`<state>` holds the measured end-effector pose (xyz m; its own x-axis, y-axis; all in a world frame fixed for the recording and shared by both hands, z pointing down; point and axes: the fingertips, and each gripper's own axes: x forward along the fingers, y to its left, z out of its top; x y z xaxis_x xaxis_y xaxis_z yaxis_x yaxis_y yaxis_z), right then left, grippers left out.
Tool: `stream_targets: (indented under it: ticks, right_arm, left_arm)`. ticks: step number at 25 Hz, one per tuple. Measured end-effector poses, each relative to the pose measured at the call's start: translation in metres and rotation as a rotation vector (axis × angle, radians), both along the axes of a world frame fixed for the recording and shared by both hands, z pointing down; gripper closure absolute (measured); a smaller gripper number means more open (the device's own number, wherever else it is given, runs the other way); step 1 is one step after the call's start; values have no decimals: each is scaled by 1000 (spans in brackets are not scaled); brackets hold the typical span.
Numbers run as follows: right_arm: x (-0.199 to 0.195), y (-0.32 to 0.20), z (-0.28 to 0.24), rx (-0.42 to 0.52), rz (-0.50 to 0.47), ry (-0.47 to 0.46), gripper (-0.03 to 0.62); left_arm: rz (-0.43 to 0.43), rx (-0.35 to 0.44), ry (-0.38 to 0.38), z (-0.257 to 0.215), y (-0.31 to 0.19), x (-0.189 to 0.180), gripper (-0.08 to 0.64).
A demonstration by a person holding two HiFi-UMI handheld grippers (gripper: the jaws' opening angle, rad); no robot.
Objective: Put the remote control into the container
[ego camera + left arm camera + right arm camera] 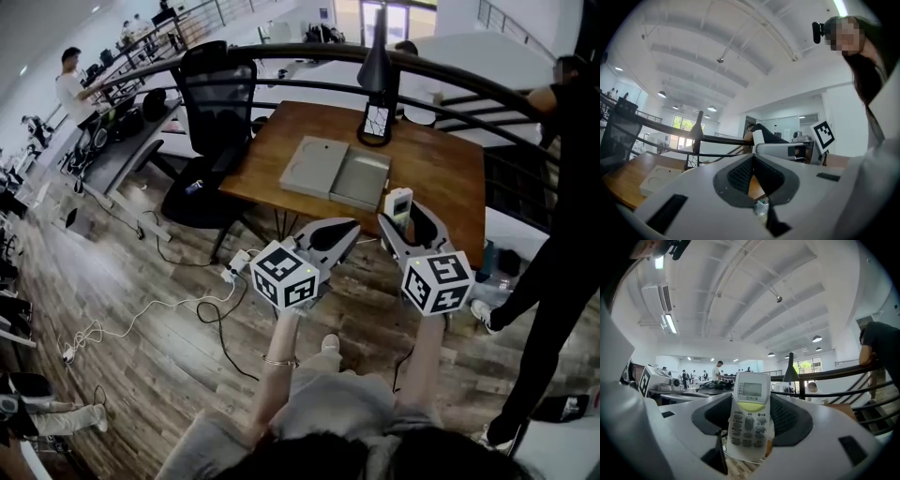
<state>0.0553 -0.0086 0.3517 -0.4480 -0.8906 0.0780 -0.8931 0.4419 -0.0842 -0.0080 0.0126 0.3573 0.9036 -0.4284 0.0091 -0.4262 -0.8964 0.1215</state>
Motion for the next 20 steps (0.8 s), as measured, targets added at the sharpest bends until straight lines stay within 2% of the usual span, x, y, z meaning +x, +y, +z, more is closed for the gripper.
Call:
stream_targets:
  ticks: [14, 20]
  right_arm:
    - [-10, -46, 0, -12, 21, 38, 339]
    - [-11, -56, 1, -19, 60, 38, 339]
  left_arm:
    - [31, -4, 22, 0, -53, -11, 557]
    - [66, -6, 29, -1, -63, -14, 557]
